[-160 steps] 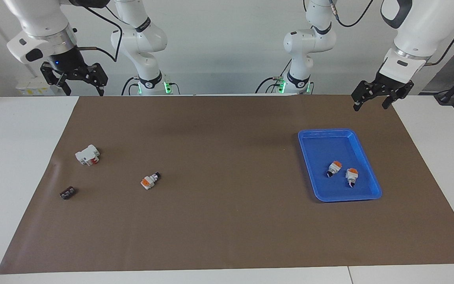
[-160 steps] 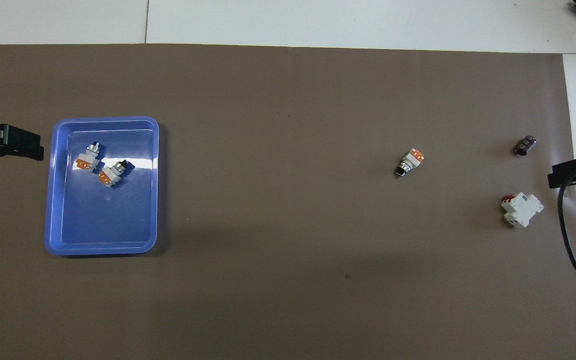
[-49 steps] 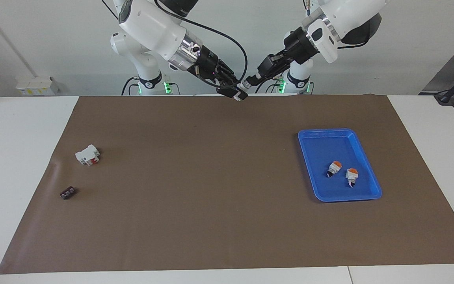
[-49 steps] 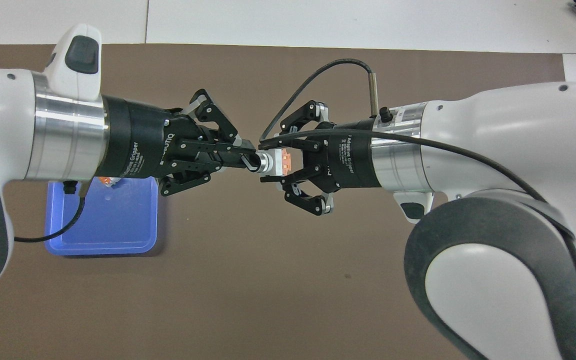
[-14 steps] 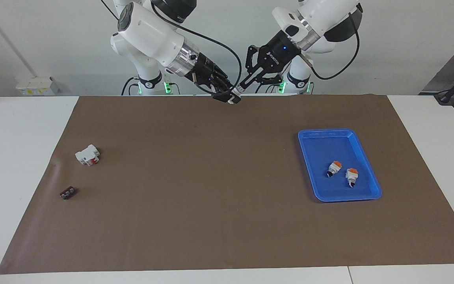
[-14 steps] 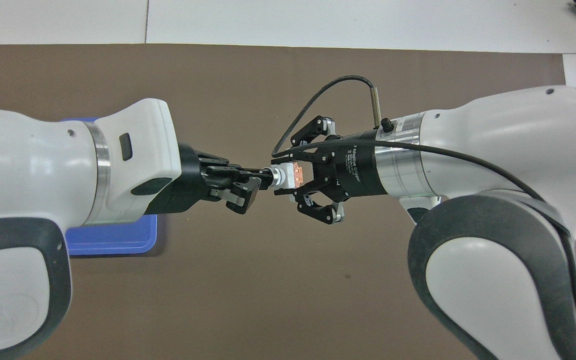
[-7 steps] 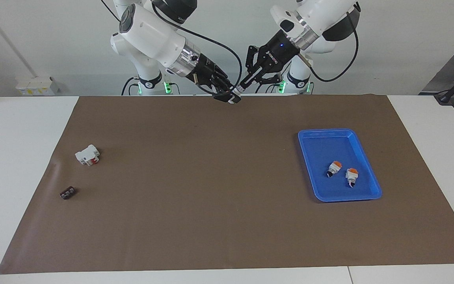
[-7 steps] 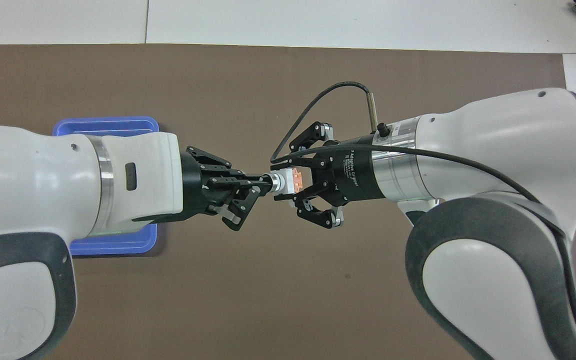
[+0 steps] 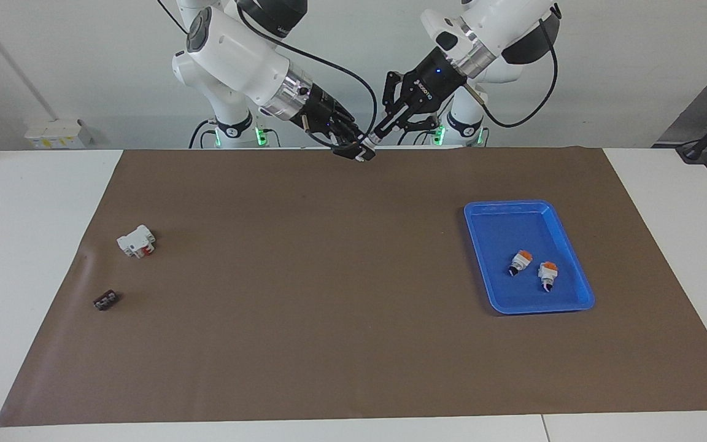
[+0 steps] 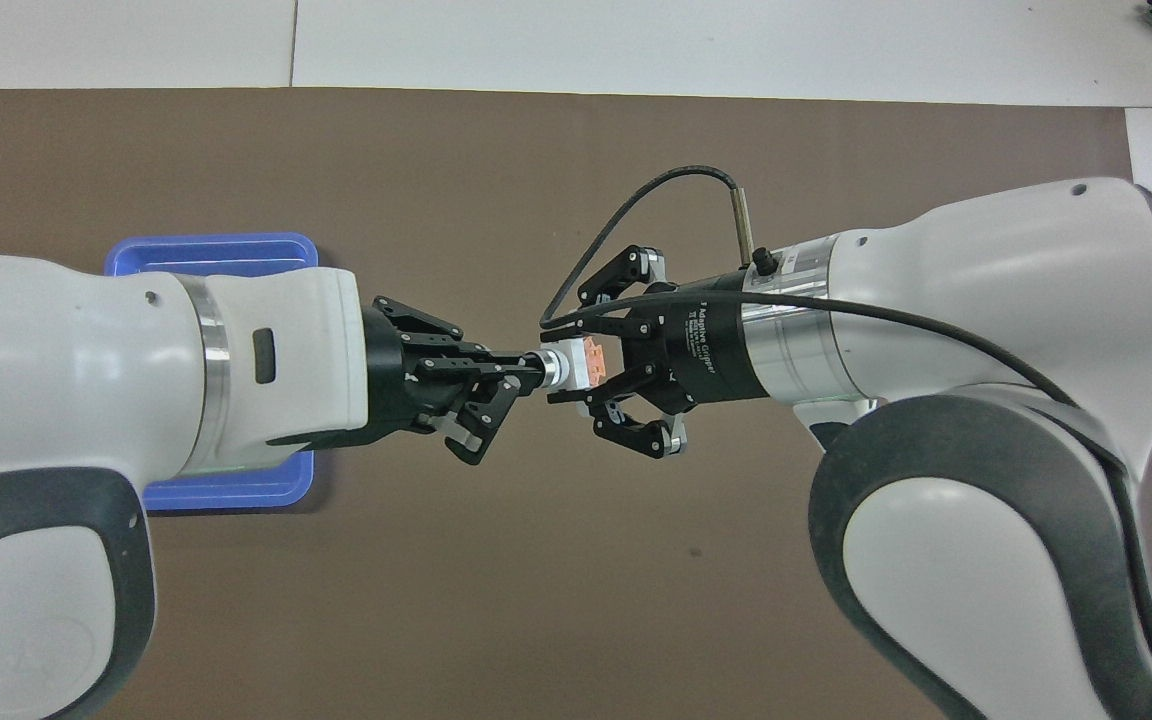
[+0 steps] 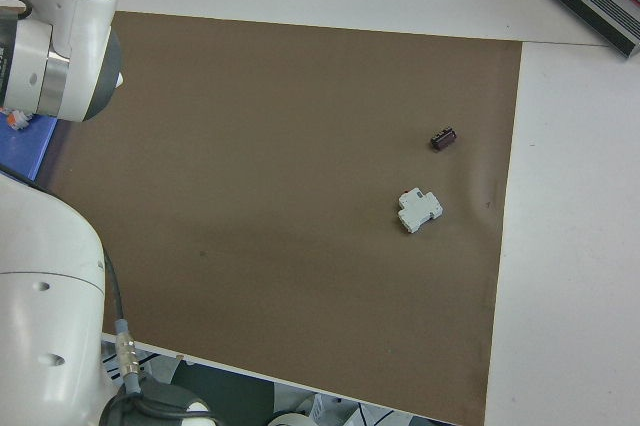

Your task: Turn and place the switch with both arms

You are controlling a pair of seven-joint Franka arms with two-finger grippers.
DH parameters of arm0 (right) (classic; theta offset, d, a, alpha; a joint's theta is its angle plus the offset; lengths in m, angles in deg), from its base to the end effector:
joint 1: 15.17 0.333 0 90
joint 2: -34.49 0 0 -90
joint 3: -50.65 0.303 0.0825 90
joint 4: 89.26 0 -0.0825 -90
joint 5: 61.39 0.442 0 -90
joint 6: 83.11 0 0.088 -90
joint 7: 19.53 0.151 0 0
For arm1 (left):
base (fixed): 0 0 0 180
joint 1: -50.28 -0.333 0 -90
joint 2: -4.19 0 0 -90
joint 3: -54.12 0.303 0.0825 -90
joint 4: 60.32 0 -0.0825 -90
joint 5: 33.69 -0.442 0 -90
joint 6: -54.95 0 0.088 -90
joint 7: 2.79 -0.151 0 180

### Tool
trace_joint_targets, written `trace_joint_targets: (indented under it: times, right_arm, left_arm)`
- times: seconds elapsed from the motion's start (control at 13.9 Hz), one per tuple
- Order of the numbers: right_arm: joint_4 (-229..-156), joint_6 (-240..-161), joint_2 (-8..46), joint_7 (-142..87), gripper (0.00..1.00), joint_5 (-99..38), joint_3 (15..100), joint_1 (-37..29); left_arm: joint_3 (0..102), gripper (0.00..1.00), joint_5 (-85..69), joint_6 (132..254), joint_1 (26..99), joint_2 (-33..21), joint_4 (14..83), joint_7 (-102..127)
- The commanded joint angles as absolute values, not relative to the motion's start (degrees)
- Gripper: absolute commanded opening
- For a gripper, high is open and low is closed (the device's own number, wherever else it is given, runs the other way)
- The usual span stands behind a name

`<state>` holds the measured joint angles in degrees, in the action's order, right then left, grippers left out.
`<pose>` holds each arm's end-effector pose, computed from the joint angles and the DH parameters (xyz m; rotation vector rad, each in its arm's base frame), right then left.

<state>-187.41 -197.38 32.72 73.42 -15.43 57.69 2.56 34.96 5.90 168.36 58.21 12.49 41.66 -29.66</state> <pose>0.5776 0.3459 0.5449 -1.8425 1.6170 0.6968 0.5188 -0.3517 0.6016 2.2984 -0.9374 0.4214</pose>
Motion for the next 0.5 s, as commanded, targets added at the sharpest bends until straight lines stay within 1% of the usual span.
trace_joint_targets:
  times: [0.0, 0.22, 0.43]
  right_arm:
    - [-184.45, -201.5, 32.29, 73.64, 1.0, -14.36, 58.21, 2.67]
    - [-184.36, -201.41, 32.38, 73.72, 1.0, -14.54, 58.13, 2.67]
    - [-184.36, -201.32, 32.64, 73.72, 1.0, -17.08, 58.13, 2.76]
  left_arm:
    - [35.05, 0.0, 6.82, 165.17, 60.83, 14.83, 46.46, -28.81]
    - [35.22, 0.0, 6.82, 164.12, 60.3, 14.92, 46.46, -26.97]
    - [35.31, 0.0, 6.39, 163.32, 56.27, 15.35, 47.25, -23.63]
